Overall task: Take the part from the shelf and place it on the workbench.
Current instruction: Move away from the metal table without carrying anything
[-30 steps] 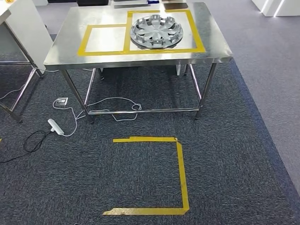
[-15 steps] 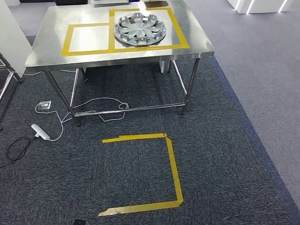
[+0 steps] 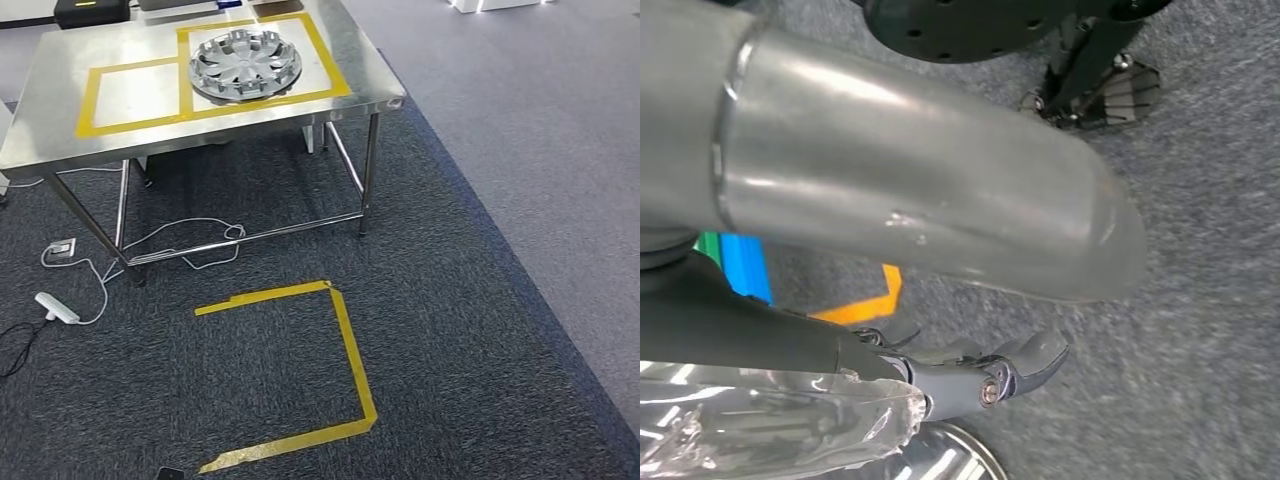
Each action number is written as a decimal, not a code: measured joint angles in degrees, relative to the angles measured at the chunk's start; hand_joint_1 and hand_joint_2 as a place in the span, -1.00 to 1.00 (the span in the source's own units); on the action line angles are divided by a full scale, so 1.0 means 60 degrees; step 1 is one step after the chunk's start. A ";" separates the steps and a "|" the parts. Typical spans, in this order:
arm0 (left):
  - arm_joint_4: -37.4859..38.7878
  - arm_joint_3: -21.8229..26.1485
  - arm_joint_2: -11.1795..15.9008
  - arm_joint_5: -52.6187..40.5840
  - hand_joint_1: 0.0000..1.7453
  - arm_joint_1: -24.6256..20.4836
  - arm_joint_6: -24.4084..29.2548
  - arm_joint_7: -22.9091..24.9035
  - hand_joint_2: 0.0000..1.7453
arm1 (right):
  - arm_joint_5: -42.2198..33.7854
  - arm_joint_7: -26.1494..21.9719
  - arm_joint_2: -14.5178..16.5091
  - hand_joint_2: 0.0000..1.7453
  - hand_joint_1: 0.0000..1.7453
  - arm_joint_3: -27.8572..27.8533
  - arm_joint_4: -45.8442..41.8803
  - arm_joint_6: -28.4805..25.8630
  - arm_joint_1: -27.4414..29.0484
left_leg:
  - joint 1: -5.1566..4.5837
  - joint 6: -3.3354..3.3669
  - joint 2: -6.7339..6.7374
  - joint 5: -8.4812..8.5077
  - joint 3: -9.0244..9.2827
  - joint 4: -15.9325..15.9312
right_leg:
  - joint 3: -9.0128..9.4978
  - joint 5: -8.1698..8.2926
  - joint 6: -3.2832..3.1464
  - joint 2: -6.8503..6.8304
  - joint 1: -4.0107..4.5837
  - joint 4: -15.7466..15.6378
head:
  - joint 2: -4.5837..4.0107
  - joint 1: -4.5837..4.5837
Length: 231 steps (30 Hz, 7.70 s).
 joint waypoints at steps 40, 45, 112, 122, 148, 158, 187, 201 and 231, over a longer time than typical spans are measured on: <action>-0.1125 -0.0047 -0.0084 0.0114 -1.00 0.0687 -0.0494 0.0511 -1.00 | 0.0252 0.0540 -0.0012 -1.00 -1.00 0.0119 0.0095 0.0791 0.0256 | 0.0054 0.0392 0.0084 0.0348 0.0430 -0.1288 | -0.1056 -0.1031 0.0459 -0.0198 -0.0056 0.1760 | 0.0000 0.0193; -0.0611 -0.0027 0.0034 0.0146 -1.00 0.0384 -0.0255 0.0124 -1.00 | 0.0180 0.0247 -0.0019 -1.00 -1.00 0.0098 0.0174 0.0705 0.0109 | 0.0025 0.0375 0.0576 0.0310 0.0452 -0.1281 | -0.0985 -0.0759 0.0514 -0.0458 -0.0076 0.1826 | 0.0000 0.0199; 0.0403 -0.0687 0.0607 0.1188 -1.00 0.0225 0.0219 0.0223 -1.00 | -0.0008 0.0424 -0.0052 -1.00 -1.00 -0.0026 0.0176 0.0543 0.0098 | -0.0086 0.0112 0.0964 0.0094 0.0837 -0.1406 | -0.0288 -0.0080 0.0334 -0.1064 -0.0045 0.0220 | 0.0000 0.0147; 0.0394 -0.0810 0.0623 0.1377 -1.00 0.0300 0.0244 0.0270 -1.00 | 0.0133 0.0256 -0.0008 -1.00 -1.00 -0.0312 0.0163 0.0626 -0.0022 | 0.0005 -0.0074 0.0149 -0.1025 -0.0333 0.1249 | -0.0207 0.0013 -0.0015 0.0033 -0.0021 0.0182 | 0.0000 0.0075; 0.0332 -0.1165 0.0708 0.1724 -1.00 0.0250 0.0427 0.0250 -1.00 | 0.0204 0.0276 -0.0001 -1.00 -1.00 -0.0491 0.0169 0.0738 -0.0061 | -0.0002 -0.0119 0.0492 -0.0588 0.0373 -0.0298 | -0.0170 -0.0018 -0.0025 -0.0584 -0.0055 0.0167 | 0.0000 0.0046; 0.0379 -0.1444 0.0839 0.2071 -1.00 0.0327 0.0608 0.0320 -1.00 | 0.0225 0.0241 0.0000 -1.00 -1.00 -0.0539 0.0171 0.0774 -0.0103 | 0.0009 0.0098 -0.0763 0.0291 0.0460 -0.1199 | -0.0338 0.0046 0.0093 0.0639 -0.0009 0.0228 | 0.0000 0.0043; 0.0464 -0.1790 0.1016 0.2310 -1.00 0.0421 0.0678 0.0424 -1.00 | 0.0182 0.0433 0.0002 -1.00 -1.00 -0.0632 0.0239 0.0676 -0.0005 | 0.0054 0.0048 -0.0479 0.0335 0.0318 -0.0939 | -0.0095 -0.0075 0.0038 0.0516 0.0018 0.0177 | 0.0000 0.0015; 0.0523 -0.2005 0.1053 0.2495 -1.00 0.0356 0.0732 0.0389 -1.00 | 0.0173 0.0449 -0.0001 -1.00 -1.00 -0.0617 0.0223 0.0700 -0.0025 | 0.0015 0.0186 0.0833 0.0309 0.0569 -0.1444 | -0.0537 -0.0377 0.0486 -0.0765 -0.0097 0.0892 | 0.0000 0.0152; 0.0701 -0.2229 0.1196 0.2575 -1.00 0.0305 0.0830 0.0328 -1.00 | 0.0195 0.0424 -0.0001 -1.00 -1.00 -0.0652 0.0278 0.0774 -0.0137 | 0.0022 0.0265 0.0782 0.0287 0.0580 -0.1443 | -0.0780 -0.0568 0.0496 -0.0644 -0.0108 0.1357 | 0.0000 0.0193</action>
